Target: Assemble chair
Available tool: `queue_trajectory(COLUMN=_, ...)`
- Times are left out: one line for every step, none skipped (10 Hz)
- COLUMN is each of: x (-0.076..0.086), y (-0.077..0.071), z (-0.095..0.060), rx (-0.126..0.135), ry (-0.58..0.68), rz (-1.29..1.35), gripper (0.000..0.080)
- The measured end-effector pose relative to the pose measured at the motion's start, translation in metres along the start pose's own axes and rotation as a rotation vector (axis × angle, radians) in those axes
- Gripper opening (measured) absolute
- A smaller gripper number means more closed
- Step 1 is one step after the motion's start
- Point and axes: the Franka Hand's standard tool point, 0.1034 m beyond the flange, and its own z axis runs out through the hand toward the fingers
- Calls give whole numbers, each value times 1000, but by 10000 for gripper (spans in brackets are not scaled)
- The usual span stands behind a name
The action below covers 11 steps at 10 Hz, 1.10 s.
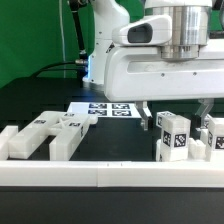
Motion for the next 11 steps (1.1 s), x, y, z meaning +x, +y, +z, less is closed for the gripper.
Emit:
queue_trajectory(x=0, y=0, z=0, rx=0, ry=0, rz=7, gripper=450)
queue_trajectory(x=0, y=0, z=0, rx=0, ry=0, rz=22, gripper=450)
queue_trajectory(x=0, y=0, z=0, rx=0, ry=0, rz=38, gripper=289)
queue_trajectory(x=0, y=0, z=1, rx=2, ry=-1, rz=88, gripper=289)
queue_trajectory(x=0, y=1, z=1, rx=3, ry=0, rz=170, gripper=289)
queue_trajectory(x=0, y=1, z=1, rx=3, ry=0, rz=241, gripper=289)
queue_trajectory(x=0, y=1, z=1, rx=3, ry=0, rz=335, gripper=289)
queue_trajectory(x=0, y=2, z=1, rx=3, ry=0, rz=439, gripper=289)
queue_trajectory(x=0, y=2, z=1, rx=3, ry=0, rz=554, gripper=289)
queue_trajectory(x=0, y=1, z=1, rx=3, ry=-1, rz=634, gripper=290)
queue_trajectory(x=0, y=-3, z=2, rx=3, ry=-3, rz=778, gripper=290)
